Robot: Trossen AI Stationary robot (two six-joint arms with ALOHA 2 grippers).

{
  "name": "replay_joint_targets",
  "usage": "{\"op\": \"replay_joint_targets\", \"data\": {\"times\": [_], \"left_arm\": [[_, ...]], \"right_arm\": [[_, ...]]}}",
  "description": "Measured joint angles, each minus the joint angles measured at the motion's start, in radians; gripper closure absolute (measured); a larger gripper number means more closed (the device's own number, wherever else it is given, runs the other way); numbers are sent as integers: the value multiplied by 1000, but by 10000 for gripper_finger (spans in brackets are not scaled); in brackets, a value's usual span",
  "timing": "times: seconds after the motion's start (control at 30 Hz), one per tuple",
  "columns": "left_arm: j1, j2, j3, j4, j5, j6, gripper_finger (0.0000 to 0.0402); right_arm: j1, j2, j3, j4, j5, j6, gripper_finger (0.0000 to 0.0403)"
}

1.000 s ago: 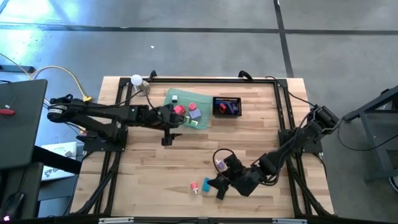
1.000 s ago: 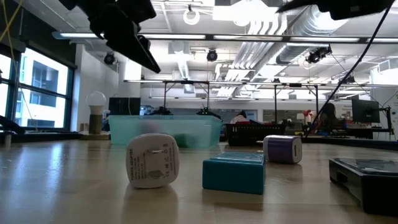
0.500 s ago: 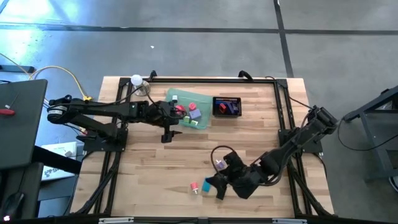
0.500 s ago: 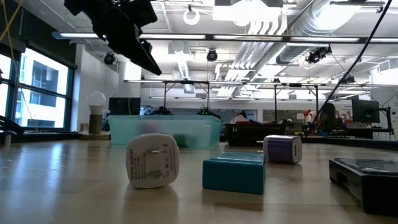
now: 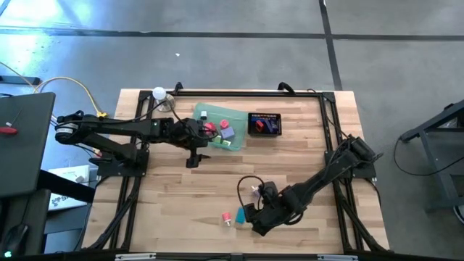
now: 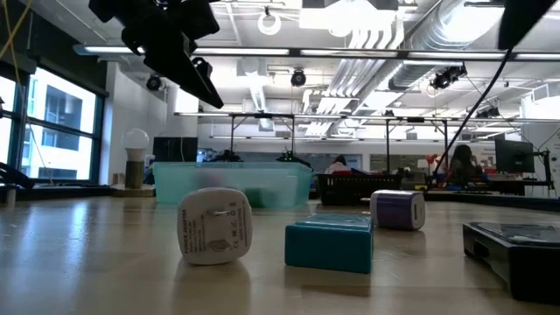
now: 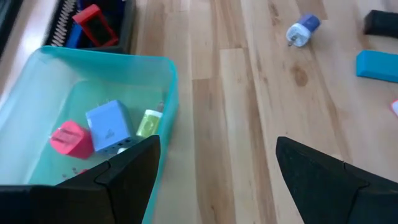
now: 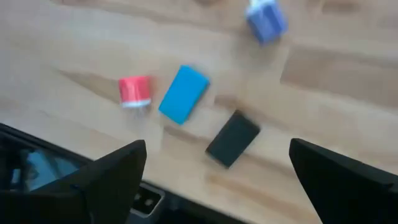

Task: Pick & Place Office items
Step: Put the black digital timer into the black bin

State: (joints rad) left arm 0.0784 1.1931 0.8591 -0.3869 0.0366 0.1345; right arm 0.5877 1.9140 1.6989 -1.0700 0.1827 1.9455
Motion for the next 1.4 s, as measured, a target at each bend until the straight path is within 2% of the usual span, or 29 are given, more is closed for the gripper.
{"op": "replay_joint_targets", "data": {"times": [0.13,0.53,0.7,1.13,1.4], "left_arm": [[0,0,-9,-3,14,0,89],[0,0,-10,-5,15,-3,89],[0,0,-11,-5,15,-3,89],[0,0,-12,-4,15,0,89],[0,0,-12,1,15,0,89]], "right_arm": [[6,4,3,43,-22,31,17],[23,4,3,245,-24,-93,17],[26,4,3,368,24,-204,18],[27,4,2,433,25,-252,17],[27,4,2,530,32,-353,18]]}}
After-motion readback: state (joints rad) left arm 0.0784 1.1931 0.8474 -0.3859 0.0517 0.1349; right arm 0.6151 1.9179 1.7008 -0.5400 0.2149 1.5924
